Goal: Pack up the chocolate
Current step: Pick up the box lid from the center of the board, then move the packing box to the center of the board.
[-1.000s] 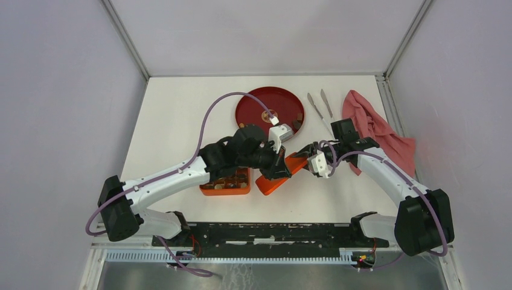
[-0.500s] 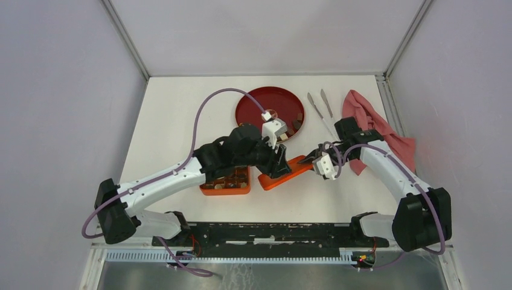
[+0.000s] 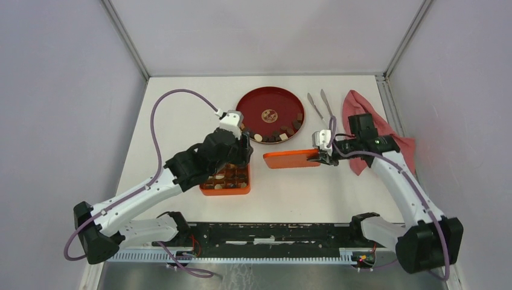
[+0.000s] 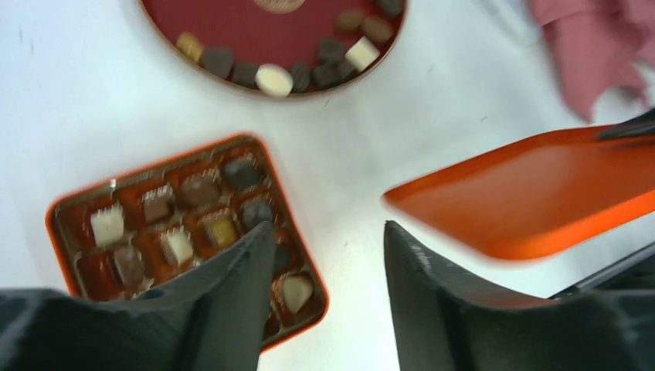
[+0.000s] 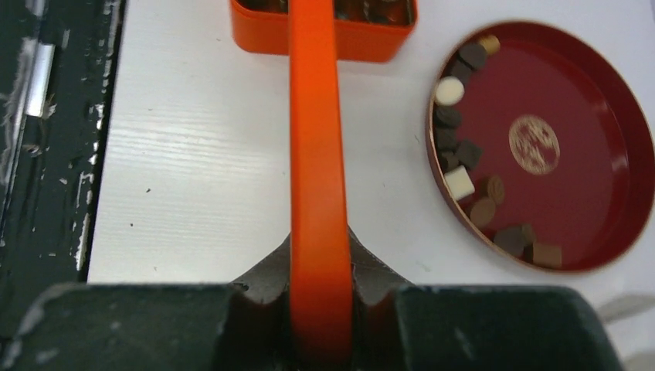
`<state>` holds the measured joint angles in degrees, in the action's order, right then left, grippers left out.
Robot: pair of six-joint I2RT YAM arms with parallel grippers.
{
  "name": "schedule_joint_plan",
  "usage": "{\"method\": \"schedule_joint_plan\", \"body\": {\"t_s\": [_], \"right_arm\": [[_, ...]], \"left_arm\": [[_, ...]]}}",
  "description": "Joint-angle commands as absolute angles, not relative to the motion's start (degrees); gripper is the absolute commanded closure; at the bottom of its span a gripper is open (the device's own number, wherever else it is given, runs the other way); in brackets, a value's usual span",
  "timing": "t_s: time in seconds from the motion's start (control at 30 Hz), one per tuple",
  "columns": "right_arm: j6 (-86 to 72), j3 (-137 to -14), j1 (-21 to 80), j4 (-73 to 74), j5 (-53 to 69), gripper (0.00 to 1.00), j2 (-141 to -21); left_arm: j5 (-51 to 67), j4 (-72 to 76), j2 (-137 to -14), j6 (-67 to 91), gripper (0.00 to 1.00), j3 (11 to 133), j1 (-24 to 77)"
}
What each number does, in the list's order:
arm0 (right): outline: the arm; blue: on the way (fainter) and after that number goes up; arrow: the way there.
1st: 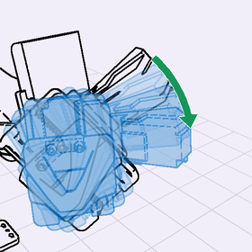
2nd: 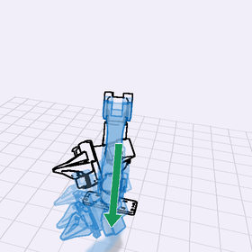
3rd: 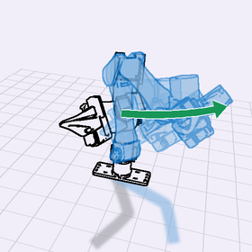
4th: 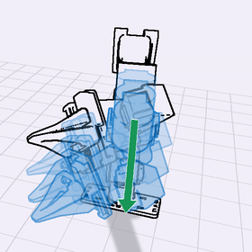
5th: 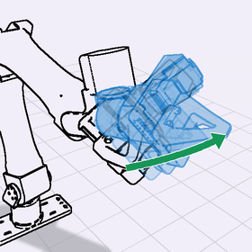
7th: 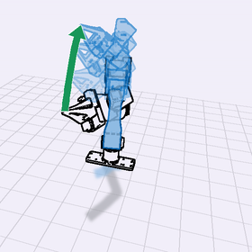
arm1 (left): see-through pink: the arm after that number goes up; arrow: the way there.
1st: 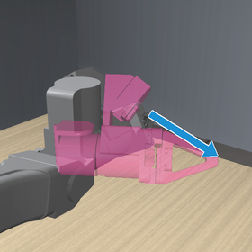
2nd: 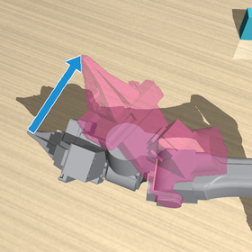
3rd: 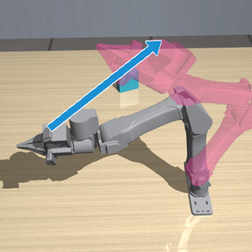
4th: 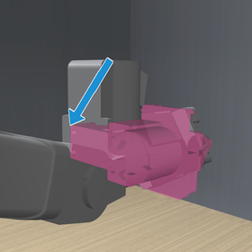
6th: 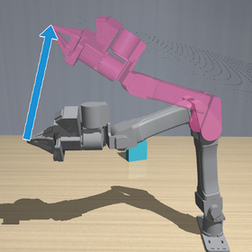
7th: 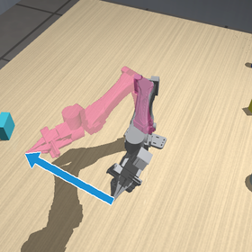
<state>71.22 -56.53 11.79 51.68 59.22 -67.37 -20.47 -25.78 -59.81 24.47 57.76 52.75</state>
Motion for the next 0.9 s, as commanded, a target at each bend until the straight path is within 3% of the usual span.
{"method": "schedule_joint_plan", "body": {"t_s": [0.0, 0.1, 0.43, 0.87], "right_arm": [[38.8, -49.2, 7.3, 26.3, 54.2, 1.0, -58.6], [30.8, -47.6, 4.8, 21.1, 55.8, 1.0, -58.5], [26.5, -45.4, 3.6, 17.6, 55.8, 1.0, -59.4], [26.4, -45.1, 3.3, 17.3, 56.0, 1.0, -60.7]], "left_arm": [[-24.6, -31.3, -61.1, 33.1, 0.44, 54.9, 52.3], [-24.2, -32.4, -63.7, 35.2, 0.59, 54.8, 52.4], [-27.2, -41.8, -82.2, 36.5, 0.83, 62.7, 52.3], [-19.8, -38.2, -90.6, 34.0, 0.91, 64.5, 51.9]]}}
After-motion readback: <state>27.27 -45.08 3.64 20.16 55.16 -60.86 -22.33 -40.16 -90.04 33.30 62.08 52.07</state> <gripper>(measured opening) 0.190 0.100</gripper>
